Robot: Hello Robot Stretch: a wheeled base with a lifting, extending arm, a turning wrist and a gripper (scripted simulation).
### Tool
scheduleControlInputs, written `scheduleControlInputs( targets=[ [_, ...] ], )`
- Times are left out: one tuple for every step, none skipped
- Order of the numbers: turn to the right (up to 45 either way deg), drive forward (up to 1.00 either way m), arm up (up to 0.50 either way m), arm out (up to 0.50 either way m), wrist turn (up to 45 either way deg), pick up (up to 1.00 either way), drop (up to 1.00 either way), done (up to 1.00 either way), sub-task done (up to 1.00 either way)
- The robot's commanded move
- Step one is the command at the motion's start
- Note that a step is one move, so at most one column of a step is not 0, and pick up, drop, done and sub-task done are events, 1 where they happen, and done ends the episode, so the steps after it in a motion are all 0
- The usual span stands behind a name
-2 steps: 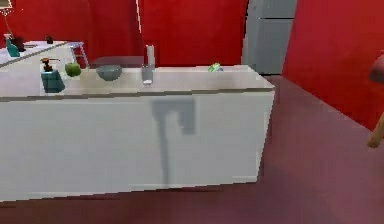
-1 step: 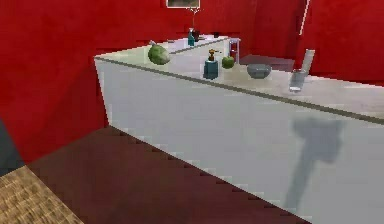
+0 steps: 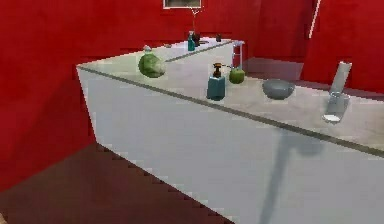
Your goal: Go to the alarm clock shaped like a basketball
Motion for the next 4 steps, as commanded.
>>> scheduleControlInputs(
  targets=[
    [-45.0,0.00,0.00,0.00,0.0,0.00,0.00,0.00,0.00],
    [-9.0,0.00,0.00,0.00,0.0,0.00,0.00,0.00,0.00],
    [0.0,0.80,0.00,0.00,0.0,0.00,0.00,0.00,0.00],
    [-3.0,0.00,0.00,0.00,0.0,0.00,0.00,0.00,0.00]
  ],
)
